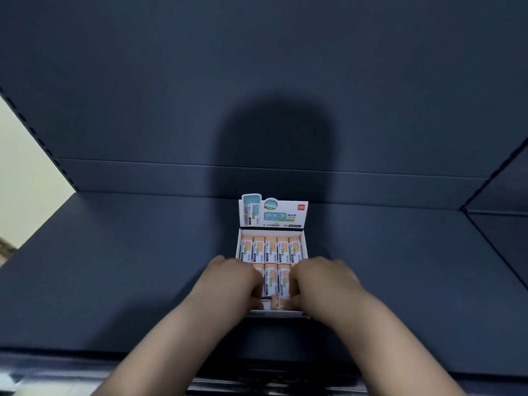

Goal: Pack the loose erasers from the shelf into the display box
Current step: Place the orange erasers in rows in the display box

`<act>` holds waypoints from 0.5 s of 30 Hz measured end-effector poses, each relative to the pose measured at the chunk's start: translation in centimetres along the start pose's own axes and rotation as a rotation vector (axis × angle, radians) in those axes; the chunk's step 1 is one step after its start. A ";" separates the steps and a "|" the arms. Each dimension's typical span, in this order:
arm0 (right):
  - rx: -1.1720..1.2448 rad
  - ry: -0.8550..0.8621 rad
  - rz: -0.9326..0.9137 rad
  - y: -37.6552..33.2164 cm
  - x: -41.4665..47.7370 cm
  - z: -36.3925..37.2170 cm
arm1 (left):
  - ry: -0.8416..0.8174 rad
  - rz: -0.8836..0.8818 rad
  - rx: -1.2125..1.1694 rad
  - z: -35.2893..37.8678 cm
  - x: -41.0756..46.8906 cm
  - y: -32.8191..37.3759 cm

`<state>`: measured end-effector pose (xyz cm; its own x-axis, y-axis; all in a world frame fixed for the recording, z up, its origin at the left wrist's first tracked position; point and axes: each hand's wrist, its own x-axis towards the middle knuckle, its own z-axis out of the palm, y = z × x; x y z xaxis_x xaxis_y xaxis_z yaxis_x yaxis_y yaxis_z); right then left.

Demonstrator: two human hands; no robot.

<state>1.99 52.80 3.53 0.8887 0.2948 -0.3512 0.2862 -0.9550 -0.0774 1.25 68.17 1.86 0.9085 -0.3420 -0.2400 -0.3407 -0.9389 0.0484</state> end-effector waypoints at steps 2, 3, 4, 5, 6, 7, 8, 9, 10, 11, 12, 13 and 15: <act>-0.051 -0.003 0.003 -0.2 0.2 -0.1 | -0.025 -0.011 -0.009 -0.3 0.3 -0.1; -0.079 -0.008 0.006 -0.2 0.3 -0.1 | -0.044 -0.018 -0.003 -0.4 0.5 -0.1; -0.099 -0.016 0.012 -0.3 0.3 -0.2 | -0.062 -0.021 0.008 -0.5 0.7 -0.1; -0.112 -0.018 0.014 -0.3 0.3 -0.1 | -0.074 -0.017 0.019 -0.5 0.7 -0.1; -0.115 -0.013 0.013 -0.3 0.3 -0.1 | -0.078 -0.007 0.024 -0.5 0.7 -0.1; -0.110 0.002 0.011 -0.2 0.3 0.0 | -0.074 0.001 0.015 -0.4 0.6 -0.2; -0.093 0.024 0.008 -0.2 0.3 0.1 | -0.067 0.004 -0.007 -0.3 0.4 -0.3; -0.074 0.043 0.007 -0.2 0.3 0.2 | -0.054 0.005 -0.034 -0.2 0.3 -0.4; -0.058 0.057 0.006 -0.2 0.2 0.4 | -0.045 0.002 -0.055 -0.1 0.2 -0.6; -0.048 0.068 0.002 -0.2 0.2 0.5 | -0.044 -0.003 -0.071 0.0 0.2 -0.6; -0.042 0.078 -0.002 -0.3 0.2 0.5 | -0.044 -0.009 -0.081 0.0 0.3 -0.6; -0.035 0.084 -0.003 -0.3 0.2 0.6 | -0.041 -0.013 -0.088 0.0 0.3 -0.7; -0.012 0.089 -0.007 -0.1 0.1 0.5 | -0.022 -0.010 -0.099 0.0 0.5 -0.7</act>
<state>1.84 52.96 3.00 0.9146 0.3038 -0.2667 0.2965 -0.9526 -0.0681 1.93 68.71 1.68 0.9061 -0.3322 -0.2618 -0.3047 -0.9420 0.1407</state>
